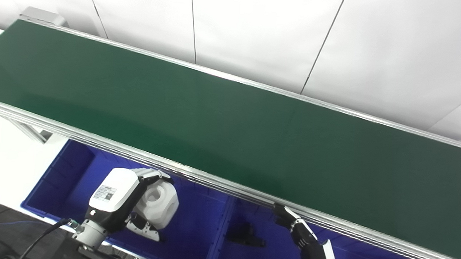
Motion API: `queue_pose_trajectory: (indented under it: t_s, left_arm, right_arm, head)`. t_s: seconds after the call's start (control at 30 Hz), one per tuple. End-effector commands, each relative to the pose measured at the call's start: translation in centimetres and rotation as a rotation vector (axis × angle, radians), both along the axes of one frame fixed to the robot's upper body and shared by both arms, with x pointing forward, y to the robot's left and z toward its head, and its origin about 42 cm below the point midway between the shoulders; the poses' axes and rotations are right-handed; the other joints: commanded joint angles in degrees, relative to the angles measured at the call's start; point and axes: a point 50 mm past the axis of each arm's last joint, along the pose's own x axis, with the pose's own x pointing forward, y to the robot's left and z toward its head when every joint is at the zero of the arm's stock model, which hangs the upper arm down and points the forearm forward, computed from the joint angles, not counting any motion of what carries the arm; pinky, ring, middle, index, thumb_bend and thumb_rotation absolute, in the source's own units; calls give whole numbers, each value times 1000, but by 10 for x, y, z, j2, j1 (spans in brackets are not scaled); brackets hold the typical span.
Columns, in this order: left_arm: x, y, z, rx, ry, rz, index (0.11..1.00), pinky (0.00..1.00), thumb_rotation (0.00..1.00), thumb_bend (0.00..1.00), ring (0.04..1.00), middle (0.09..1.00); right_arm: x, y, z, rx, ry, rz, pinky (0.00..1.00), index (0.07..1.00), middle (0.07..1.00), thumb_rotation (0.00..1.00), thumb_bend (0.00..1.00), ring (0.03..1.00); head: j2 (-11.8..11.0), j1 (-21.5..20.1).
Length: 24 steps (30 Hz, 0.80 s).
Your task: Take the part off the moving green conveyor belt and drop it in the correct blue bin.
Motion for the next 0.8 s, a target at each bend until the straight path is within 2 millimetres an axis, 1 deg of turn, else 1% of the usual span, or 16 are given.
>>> queue_pose_trajectory:
  t_s: [0.0,0.1,0.3,0.43,0.5,0.6,0.77]
  left_arm:
    - [-2,1,9,20,-11,-9,702,724,588,893,763,792]
    - [-2,0,10,23,-4,-11,707,743,617,902,775,798]
    - [-1,1,12,22,2,-20,706,746,636,916,775,796]
    - [-1,1,13,10,-6,-42,699,737,669,971,768,787]
    - [-2,-1,17,-13,-16,-70,702,735,686,981,767,785]
    - [-3,-9,27,-51,-56,-125,708,730,715,971,763,782]
    - [-2,-35,43,-121,-136,-204,708,709,733,958,750,772]
  right_arm:
    - [3,0,10,21,-71,12,797,787,854,949,832,840]
    - [2,0,10,21,-71,10,795,784,851,948,836,838]
    - [2,0,11,27,-68,8,791,779,846,936,838,834]
    - [3,0,11,19,-70,16,794,787,852,947,835,838]
    - [3,1,11,21,-73,12,792,788,853,950,833,838]
    - [3,3,12,30,-72,6,788,779,844,933,845,834]
    - [4,4,14,9,-79,10,791,787,849,962,858,837]
  head:
    - [1,0]
    - [2,0]
    - [2,1]
    - [2,-2]
    - [4,-7]
    - [8,-15]
    - [8,-22]
